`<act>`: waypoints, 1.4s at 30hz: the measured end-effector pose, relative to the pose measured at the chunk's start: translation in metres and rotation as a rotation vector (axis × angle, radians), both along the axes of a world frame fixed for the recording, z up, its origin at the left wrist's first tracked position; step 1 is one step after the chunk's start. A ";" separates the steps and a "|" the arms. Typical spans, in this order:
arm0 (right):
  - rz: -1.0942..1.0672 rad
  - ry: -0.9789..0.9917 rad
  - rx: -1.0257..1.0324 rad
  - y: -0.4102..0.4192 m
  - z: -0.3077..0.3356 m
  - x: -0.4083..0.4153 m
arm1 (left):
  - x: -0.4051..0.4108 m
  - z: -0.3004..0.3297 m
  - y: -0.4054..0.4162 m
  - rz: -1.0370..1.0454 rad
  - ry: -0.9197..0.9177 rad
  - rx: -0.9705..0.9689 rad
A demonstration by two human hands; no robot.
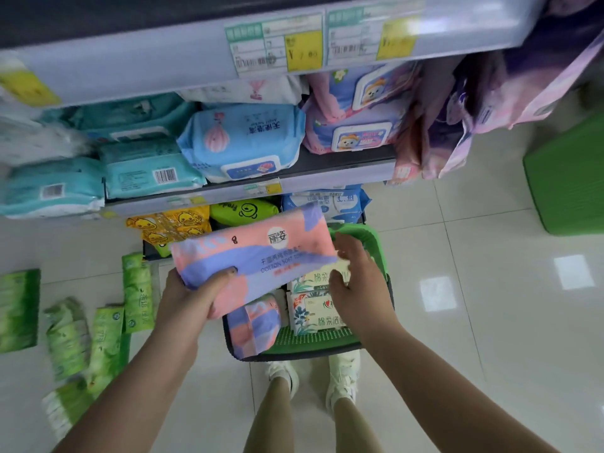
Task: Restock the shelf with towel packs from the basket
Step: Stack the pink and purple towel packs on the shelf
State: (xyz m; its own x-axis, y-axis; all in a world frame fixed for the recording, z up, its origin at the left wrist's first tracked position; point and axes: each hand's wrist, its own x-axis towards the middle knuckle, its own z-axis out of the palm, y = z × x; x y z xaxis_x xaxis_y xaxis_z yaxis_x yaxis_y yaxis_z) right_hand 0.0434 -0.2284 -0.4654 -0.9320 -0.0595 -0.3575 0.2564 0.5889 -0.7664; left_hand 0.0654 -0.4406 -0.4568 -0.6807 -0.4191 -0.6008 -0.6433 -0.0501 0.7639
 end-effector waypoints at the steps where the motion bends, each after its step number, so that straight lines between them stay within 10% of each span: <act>1: -0.013 0.050 0.037 0.001 0.005 -0.005 | -0.001 0.011 0.006 -0.024 0.024 0.039; 10: -0.273 0.155 -0.157 0.024 0.074 -0.048 | -0.020 0.098 0.024 -0.206 0.195 0.185; 25: -0.252 0.569 -0.420 0.028 0.233 -0.076 | -0.073 0.241 0.004 -0.317 0.622 -0.162; 42: -0.515 0.502 -0.308 0.027 0.198 -0.222 | -0.239 0.197 0.040 -0.520 0.573 -0.488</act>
